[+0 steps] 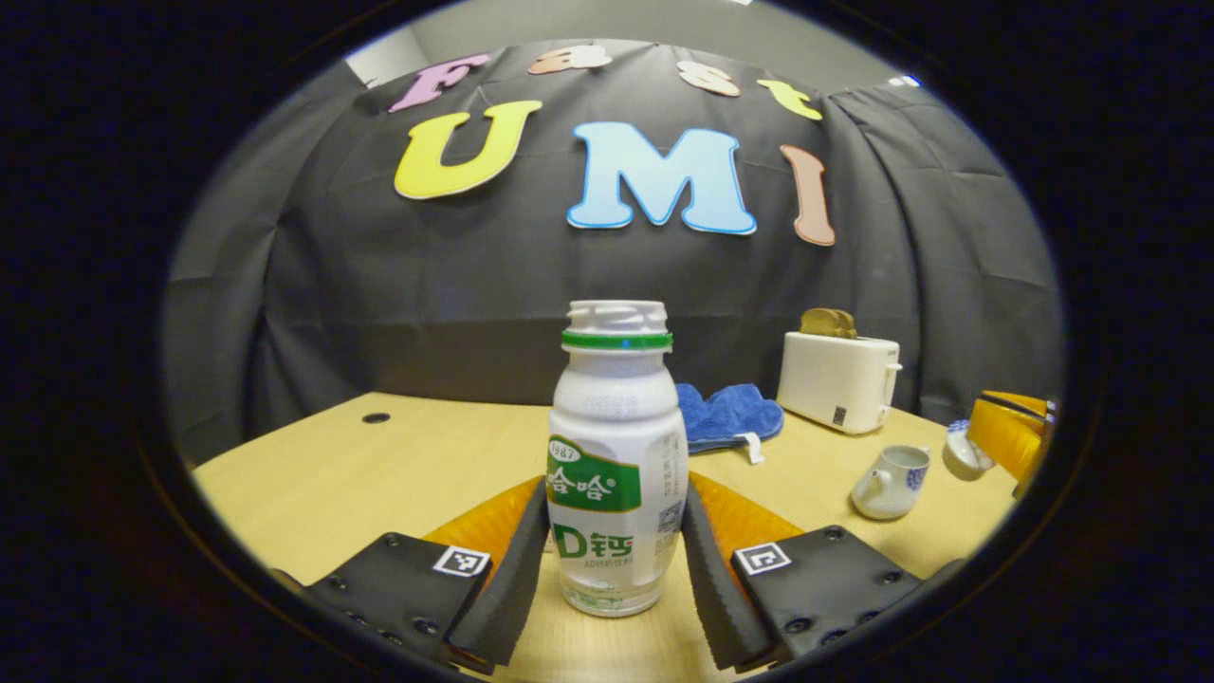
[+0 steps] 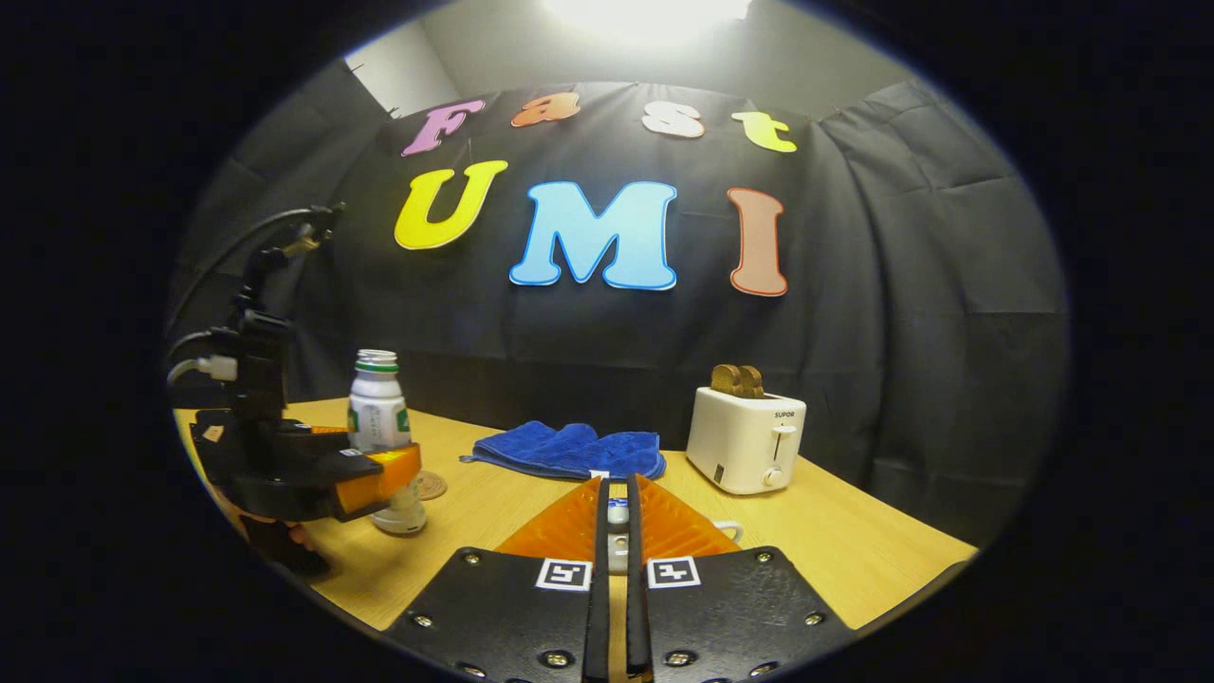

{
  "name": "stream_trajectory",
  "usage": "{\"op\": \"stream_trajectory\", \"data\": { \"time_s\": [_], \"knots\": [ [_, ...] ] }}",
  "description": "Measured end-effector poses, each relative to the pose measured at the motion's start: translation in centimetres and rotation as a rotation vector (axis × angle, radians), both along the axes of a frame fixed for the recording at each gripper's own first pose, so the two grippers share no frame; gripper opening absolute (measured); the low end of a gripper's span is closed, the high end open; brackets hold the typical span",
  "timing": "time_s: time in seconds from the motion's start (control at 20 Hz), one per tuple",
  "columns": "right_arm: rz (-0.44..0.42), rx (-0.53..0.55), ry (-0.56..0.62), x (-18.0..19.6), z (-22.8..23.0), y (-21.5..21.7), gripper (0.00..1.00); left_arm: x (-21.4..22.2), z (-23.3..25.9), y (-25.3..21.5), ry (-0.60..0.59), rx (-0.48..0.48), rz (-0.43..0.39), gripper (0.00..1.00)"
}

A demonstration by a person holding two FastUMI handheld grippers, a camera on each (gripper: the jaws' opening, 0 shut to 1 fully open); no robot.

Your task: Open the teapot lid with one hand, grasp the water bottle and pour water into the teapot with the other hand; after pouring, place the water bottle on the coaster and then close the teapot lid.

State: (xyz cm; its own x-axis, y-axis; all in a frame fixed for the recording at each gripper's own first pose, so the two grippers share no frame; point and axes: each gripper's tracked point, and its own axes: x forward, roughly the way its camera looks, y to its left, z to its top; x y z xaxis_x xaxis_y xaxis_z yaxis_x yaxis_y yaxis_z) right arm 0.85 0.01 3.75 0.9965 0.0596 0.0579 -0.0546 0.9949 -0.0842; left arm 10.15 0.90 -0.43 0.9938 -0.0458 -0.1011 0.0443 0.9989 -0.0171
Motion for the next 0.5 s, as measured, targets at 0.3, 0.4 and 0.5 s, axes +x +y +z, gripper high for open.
{"op": "stream_trajectory", "data": {
  "time_s": [0.3, 0.4, 0.5],
  "knots": [
    [-0.015, 0.072, 0.0, -7.7, -0.7, -0.9, 0.07, 0.2, 2.6, -3.6, -0.08, 0.325, -0.087, 0.82],
    [-0.025, 0.079, 0.012, -9.3, -1.2, -1.4, 0.07, 0.4, 2.8, -5.1, -0.093, 0.393, -0.119, 0.83],
    [-0.05, 0.067, 0.013, -10.4, -1.4, -2.4, 0.07, 0.5, 2.5, -6.6, -0.095, 0.443, -0.149, 0.78]
  ]
}}
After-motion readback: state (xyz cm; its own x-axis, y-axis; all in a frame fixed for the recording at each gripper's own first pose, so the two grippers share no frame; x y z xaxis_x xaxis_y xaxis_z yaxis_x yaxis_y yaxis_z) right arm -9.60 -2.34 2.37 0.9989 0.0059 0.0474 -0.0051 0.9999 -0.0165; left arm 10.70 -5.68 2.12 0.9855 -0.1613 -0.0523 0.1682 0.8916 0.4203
